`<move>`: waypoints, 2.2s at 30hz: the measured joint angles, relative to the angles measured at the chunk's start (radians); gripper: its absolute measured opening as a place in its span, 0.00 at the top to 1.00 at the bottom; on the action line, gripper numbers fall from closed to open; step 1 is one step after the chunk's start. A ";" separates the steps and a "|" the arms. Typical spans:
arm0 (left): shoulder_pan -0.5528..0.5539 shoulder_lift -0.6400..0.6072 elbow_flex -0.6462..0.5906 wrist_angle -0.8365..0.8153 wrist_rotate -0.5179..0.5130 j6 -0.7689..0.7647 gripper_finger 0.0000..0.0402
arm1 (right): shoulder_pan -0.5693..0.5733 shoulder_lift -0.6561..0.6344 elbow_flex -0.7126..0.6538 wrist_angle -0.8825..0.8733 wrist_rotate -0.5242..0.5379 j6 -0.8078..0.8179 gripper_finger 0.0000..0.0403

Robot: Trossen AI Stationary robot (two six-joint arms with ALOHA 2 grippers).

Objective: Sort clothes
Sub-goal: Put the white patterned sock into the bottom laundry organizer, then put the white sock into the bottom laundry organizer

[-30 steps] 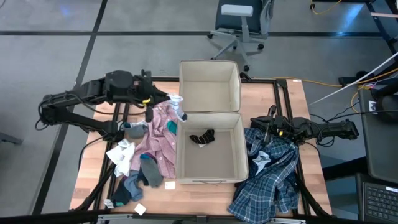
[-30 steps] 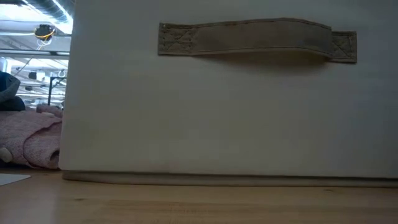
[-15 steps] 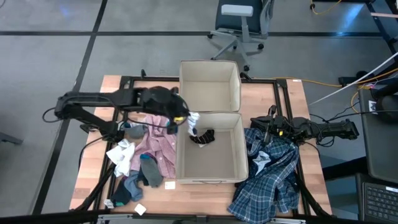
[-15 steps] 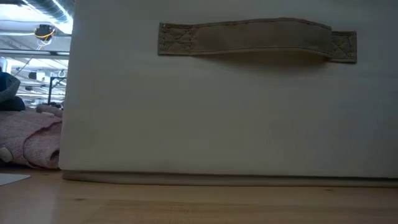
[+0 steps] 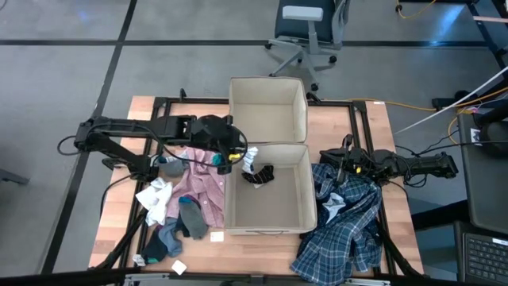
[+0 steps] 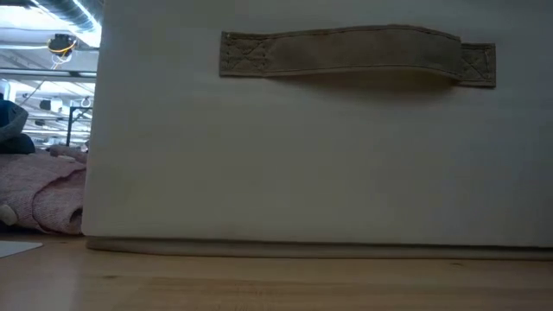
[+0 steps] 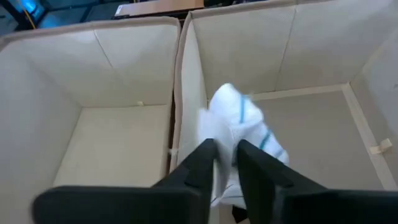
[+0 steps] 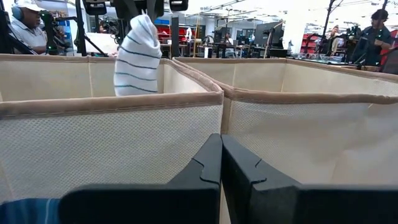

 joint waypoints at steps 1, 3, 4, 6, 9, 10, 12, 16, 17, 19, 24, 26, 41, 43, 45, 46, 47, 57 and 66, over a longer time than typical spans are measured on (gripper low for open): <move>0.000 0.000 0.000 0.001 -0.001 0.007 0.81 | 0.000 0.000 0.000 0.000 0.000 0.000 0.98; 0.000 0.000 0.000 -0.003 -0.002 0.011 0.74 | 0.000 0.000 0.000 0.000 0.000 0.000 0.98; 0.000 -0.001 0.000 -0.010 -0.002 0.011 0.71 | 0.000 0.000 0.000 0.000 0.000 0.000 0.98; 0.000 -0.004 0.000 -0.030 -0.004 0.017 0.64 | 0.000 0.000 0.000 0.000 0.000 0.000 0.98; 0.000 -0.014 0.025 -0.136 -0.005 0.004 0.58 | 0.000 0.000 0.000 0.000 0.000 0.000 0.98; 0.000 -0.016 0.042 -0.180 -0.008 -0.008 0.57 | 0.000 0.000 0.000 0.000 0.000 0.000 0.98; 0.000 -0.026 0.086 -0.286 -0.016 -0.062 0.55 | 0.000 0.000 0.000 0.001 0.000 0.000 0.98; -0.006 -0.036 0.163 -0.509 -0.027 -0.175 0.55 | 0.000 0.000 0.000 0.002 0.001 0.000 0.98; -0.010 -0.040 0.173 -0.557 -0.030 -0.206 0.55 | 0.000 0.000 0.000 0.001 0.002 0.000 0.98; -0.019 -0.058 0.185 -0.619 -0.031 -0.272 0.55 | 0.000 0.001 0.000 0.001 0.002 0.000 0.98; -0.056 -0.112 0.185 -0.765 -0.031 -0.465 0.55 | 0.000 0.001 0.000 0.003 0.009 0.001 0.98; -0.080 -0.125 0.181 -0.823 -0.033 -0.560 0.55 | 0.000 0.001 0.000 0.003 0.009 0.002 0.98; -0.350 -0.183 -0.054 -0.976 0.008 -1.159 0.55 | 0.000 0.001 0.000 0.001 0.008 0.011 0.98; -0.386 -0.183 -0.096 -0.971 0.030 -1.232 0.55 | 0.000 0.001 0.000 0.001 0.008 0.011 0.98; -0.420 -0.182 -0.138 -0.971 0.066 -1.298 0.55 | 0.000 0.001 0.000 0.001 0.008 0.011 0.98; -0.436 -0.182 -0.157 -0.964 0.079 -1.325 0.55 | 0.000 0.001 0.000 0.001 0.008 0.011 0.98; -0.451 -0.183 -0.177 -0.948 0.091 -1.347 0.55 | 0.000 0.001 0.000 0.001 0.008 0.011 0.98; -0.505 -0.179 -0.342 -0.786 0.167 -1.477 0.55 | 0.000 0.001 0.000 0.003 0.007 0.012 0.98; -0.505 -0.150 -0.446 -0.741 0.236 -1.473 0.55 | 0.000 0.001 0.000 0.002 0.007 0.029 0.98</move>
